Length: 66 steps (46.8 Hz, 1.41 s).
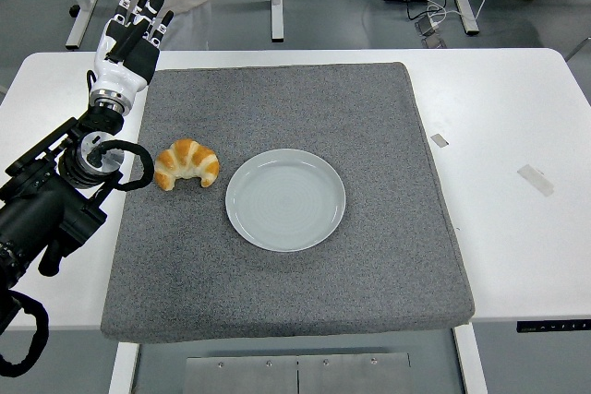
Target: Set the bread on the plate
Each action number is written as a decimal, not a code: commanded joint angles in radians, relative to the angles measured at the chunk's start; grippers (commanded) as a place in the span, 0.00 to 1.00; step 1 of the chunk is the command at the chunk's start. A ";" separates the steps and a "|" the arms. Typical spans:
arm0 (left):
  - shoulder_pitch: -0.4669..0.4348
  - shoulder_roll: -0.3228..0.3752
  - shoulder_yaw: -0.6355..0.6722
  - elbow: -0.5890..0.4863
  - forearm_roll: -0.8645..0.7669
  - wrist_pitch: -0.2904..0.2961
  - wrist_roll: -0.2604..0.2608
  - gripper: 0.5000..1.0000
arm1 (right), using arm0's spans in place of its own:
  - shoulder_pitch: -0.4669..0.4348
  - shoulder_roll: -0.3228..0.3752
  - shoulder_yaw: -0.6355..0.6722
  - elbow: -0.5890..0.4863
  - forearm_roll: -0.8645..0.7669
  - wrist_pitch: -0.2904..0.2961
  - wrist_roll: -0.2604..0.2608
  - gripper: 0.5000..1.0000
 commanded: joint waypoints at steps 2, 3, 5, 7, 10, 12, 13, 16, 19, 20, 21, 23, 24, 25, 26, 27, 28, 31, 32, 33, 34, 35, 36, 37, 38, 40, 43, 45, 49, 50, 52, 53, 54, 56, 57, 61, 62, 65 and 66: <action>0.000 0.000 -0.002 0.001 -0.002 0.012 -0.003 0.96 | 0.000 0.000 0.000 0.000 0.000 0.000 0.000 1.00; 0.002 0.000 -0.002 0.001 -0.002 0.015 -0.001 0.97 | 0.000 0.000 0.000 0.000 0.000 0.000 0.000 1.00; 0.000 0.000 -0.002 0.001 -0.008 0.019 0.000 0.97 | 0.000 0.000 0.001 0.000 0.000 0.000 0.000 1.00; 0.002 0.001 0.000 0.001 -0.002 0.013 0.000 0.96 | 0.000 0.000 0.001 0.000 0.000 0.000 0.002 1.00; -0.001 0.005 0.003 0.001 0.005 0.010 0.004 0.96 | 0.000 0.000 0.001 0.000 0.000 0.000 0.000 1.00; -0.009 0.014 0.011 0.003 0.006 0.024 0.004 0.96 | 0.000 0.000 0.001 0.000 0.000 0.000 0.000 1.00; -0.012 0.017 0.020 0.003 0.008 0.026 0.005 0.96 | 0.000 0.000 0.001 0.000 0.000 0.000 0.000 1.00; -0.017 0.023 0.073 0.003 0.020 0.018 0.004 0.96 | 0.000 0.000 0.000 0.000 0.000 0.000 0.002 1.00; -0.032 0.038 0.153 0.003 0.038 0.018 -0.001 0.96 | 0.000 0.000 0.000 0.000 0.000 0.000 0.000 1.00; -0.038 0.047 0.181 0.003 0.044 0.018 -0.001 0.96 | 0.000 0.000 0.000 0.000 0.000 0.000 0.000 1.00; -0.046 0.054 0.205 0.003 0.051 0.019 -0.003 0.96 | 0.000 0.000 0.000 0.000 0.000 0.000 0.000 1.00; -0.055 0.066 0.236 0.003 0.057 0.021 -0.012 0.96 | 0.000 0.000 0.000 0.000 0.000 0.000 0.000 1.00; -0.060 0.070 0.250 0.003 0.057 0.021 -0.022 0.96 | 0.000 0.000 0.000 0.000 0.000 0.000 0.000 1.00; -0.063 0.077 0.265 0.003 0.057 0.019 -0.035 0.96 | 0.000 0.000 0.000 0.000 0.000 0.000 0.000 1.00; -0.066 0.081 0.273 0.003 0.058 0.019 -0.047 0.96 | 0.000 0.000 0.000 0.000 0.000 0.000 0.000 1.00; -0.067 0.086 0.281 0.003 0.061 0.021 -0.058 0.96 | 0.000 0.000 0.000 0.000 0.000 0.000 0.000 1.00; -0.072 0.090 0.290 0.003 0.067 0.021 -0.062 0.96 | 0.000 0.000 0.000 0.000 0.000 0.000 0.000 1.00; -0.090 0.103 0.325 0.003 0.103 0.026 -0.070 0.96 | 0.000 0.000 0.000 0.002 0.000 0.000 0.000 1.00; -0.095 0.107 0.336 0.003 0.116 0.029 -0.072 0.96 | 0.000 0.000 0.000 0.002 0.000 0.000 0.000 1.00; -0.098 0.113 0.343 0.003 0.127 0.030 -0.072 0.96 | 0.000 0.000 0.000 0.002 0.000 0.000 0.000 1.00; -0.098 0.117 0.343 0.003 0.138 0.030 -0.075 0.96 | 0.000 0.000 0.000 0.002 0.000 0.000 0.000 1.00; -0.098 0.123 0.343 0.003 0.147 0.032 -0.079 0.96 | 0.000 0.000 0.000 0.002 0.000 0.000 0.000 1.00; -0.098 0.126 0.343 0.003 0.153 0.032 -0.085 0.96 | 0.000 0.000 0.000 0.002 0.000 0.000 0.002 1.00; -0.100 0.129 0.348 0.003 0.158 0.032 -0.095 0.96 | 0.000 0.000 0.000 0.002 0.000 0.000 0.000 1.00; -0.100 0.132 0.348 0.001 0.164 0.032 -0.108 0.96 | 0.000 0.000 0.000 0.002 0.000 0.000 0.000 1.00; -0.100 0.139 0.348 0.001 0.175 0.030 -0.137 0.96 | 0.000 0.000 0.000 0.002 0.000 0.000 0.000 1.00; -0.104 0.159 0.351 -0.002 0.190 0.024 -0.161 0.96 | 0.000 0.000 -0.002 0.002 0.000 0.000 0.000 1.00; -0.109 0.176 0.360 -0.013 0.207 0.010 -0.164 0.96 | 0.000 0.000 0.000 0.003 0.000 0.000 0.000 1.00; -0.113 0.221 0.396 -0.043 0.274 -0.031 -0.184 0.96 | 0.000 0.000 -0.002 0.003 0.000 0.000 0.000 1.00; -0.113 0.228 0.406 -0.048 0.296 -0.042 -0.196 0.96 | 0.002 0.000 -0.002 0.002 0.000 0.000 0.000 1.00; -0.116 0.241 0.419 -0.066 0.336 -0.066 -0.207 0.96 | 0.002 0.000 -0.002 0.003 0.000 0.000 0.000 1.00; -0.119 0.245 0.423 -0.074 0.353 -0.073 -0.207 0.96 | 0.002 0.000 -0.002 0.003 0.000 0.000 0.000 1.00; -0.119 0.251 0.426 -0.082 0.365 -0.080 -0.207 0.96 | 0.002 0.000 -0.002 0.003 0.000 0.000 0.000 1.00; -0.119 0.265 0.429 -0.091 0.389 -0.096 -0.207 0.96 | 0.002 0.000 -0.002 0.006 0.000 0.000 0.000 1.00; -0.119 0.273 0.432 -0.096 0.400 -0.100 -0.207 0.96 | 0.002 0.000 -0.002 0.006 0.000 0.000 0.000 1.00; -0.121 0.293 0.465 -0.106 0.449 -0.111 -0.207 0.96 | 0.002 0.000 -0.002 0.006 0.000 0.000 0.000 1.00; -0.123 0.299 0.474 -0.109 0.460 -0.119 -0.207 0.96 | 0.002 0.000 -0.002 0.006 0.000 0.000 0.000 1.00; -0.127 0.317 0.497 -0.122 0.489 -0.129 -0.207 0.96 | 0.002 0.000 -0.002 0.006 0.000 0.000 0.000 1.00; -0.127 0.322 0.503 -0.126 0.500 -0.132 -0.207 0.96 | 0.002 0.000 -0.002 0.006 0.000 0.000 0.000 1.00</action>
